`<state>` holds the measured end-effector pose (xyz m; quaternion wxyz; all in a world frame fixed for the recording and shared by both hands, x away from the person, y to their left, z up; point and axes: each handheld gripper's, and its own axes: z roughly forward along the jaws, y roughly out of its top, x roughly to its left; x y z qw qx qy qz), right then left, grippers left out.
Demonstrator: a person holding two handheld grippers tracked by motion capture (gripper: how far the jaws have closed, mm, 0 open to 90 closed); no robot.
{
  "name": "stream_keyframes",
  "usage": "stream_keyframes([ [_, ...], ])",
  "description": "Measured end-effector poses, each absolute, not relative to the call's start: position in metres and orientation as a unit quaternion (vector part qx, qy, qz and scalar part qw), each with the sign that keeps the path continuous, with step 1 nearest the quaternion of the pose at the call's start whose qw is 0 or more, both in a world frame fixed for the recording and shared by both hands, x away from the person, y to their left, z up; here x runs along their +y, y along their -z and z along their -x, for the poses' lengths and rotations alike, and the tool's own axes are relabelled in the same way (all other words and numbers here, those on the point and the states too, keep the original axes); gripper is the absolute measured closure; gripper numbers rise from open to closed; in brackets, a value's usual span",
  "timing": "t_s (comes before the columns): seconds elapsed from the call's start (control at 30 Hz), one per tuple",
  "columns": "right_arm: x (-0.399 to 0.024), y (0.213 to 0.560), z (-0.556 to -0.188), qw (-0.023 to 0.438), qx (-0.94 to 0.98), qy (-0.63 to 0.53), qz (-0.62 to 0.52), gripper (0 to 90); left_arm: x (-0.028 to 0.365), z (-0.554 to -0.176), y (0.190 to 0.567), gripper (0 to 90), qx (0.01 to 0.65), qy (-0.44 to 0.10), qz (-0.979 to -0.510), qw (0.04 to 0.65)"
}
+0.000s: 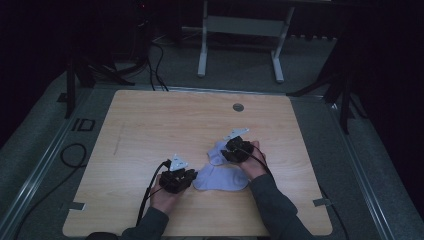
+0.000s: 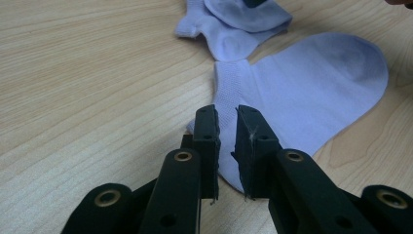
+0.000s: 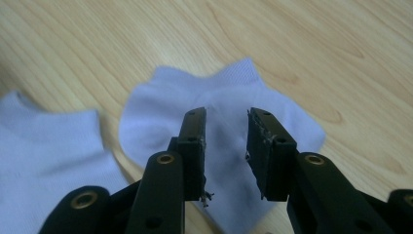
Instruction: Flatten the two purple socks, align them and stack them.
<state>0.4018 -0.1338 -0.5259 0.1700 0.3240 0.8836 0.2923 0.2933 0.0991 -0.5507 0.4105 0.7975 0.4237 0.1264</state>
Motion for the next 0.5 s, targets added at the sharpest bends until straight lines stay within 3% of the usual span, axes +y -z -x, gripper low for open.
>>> stream_keyframes([
  [0.5, -0.112, 0.543, -0.422, 0.127, 0.873, -0.282, -0.377, 68.1, 0.097, -0.292, 0.551, 77.6, 0.419, -0.129, -0.801, 0.407],
])
